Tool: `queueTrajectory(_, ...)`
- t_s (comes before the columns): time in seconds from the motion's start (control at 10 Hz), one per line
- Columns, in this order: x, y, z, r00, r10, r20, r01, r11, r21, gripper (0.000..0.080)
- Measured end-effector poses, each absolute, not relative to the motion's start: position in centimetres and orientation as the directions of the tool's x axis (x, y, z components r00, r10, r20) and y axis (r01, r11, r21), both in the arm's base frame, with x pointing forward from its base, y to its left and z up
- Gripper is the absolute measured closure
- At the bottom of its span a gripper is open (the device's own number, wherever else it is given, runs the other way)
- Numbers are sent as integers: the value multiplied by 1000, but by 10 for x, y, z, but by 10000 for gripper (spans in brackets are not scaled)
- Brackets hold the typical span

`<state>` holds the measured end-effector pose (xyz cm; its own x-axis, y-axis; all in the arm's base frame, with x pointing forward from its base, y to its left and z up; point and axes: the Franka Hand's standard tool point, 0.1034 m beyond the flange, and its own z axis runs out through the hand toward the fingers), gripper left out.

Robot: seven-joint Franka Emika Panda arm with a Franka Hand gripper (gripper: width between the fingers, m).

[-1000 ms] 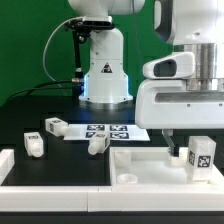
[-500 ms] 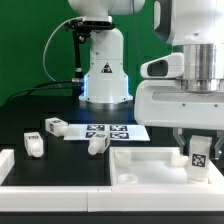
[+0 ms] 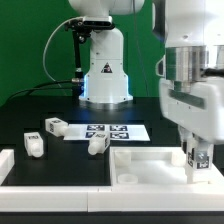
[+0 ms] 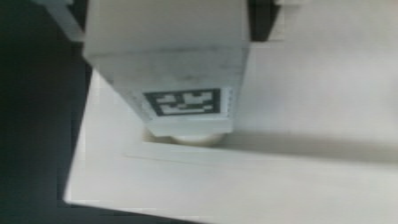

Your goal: Assemble one leg

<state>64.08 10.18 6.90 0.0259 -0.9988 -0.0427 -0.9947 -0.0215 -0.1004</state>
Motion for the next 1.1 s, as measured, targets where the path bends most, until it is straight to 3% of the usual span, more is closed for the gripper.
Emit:
queueTrajectory(0.2, 640, 101, 69, -26, -999, -47, -995, 30, -96, 514)
queueTrajectory(0.3, 640, 101, 68, 6, -999, -45, -995, -1, -98, 459)
queueTrajectory(0.4, 640, 101, 69, 114, -993, -28, -989, -111, -101, 323)
queueTrajectory(0.5, 642, 104, 69, 284, -959, -8, -954, -281, -108, 323)
queueTrajectory(0.6, 645, 111, 71, 431, -902, 15, -894, -429, -132, 188)
queueTrajectory(0.8, 644, 128, 72, 704, -709, 41, -701, -702, -126, 161)
queueTrajectory(1.1, 644, 123, 71, 811, -581, 68, -573, -812, -110, 150)
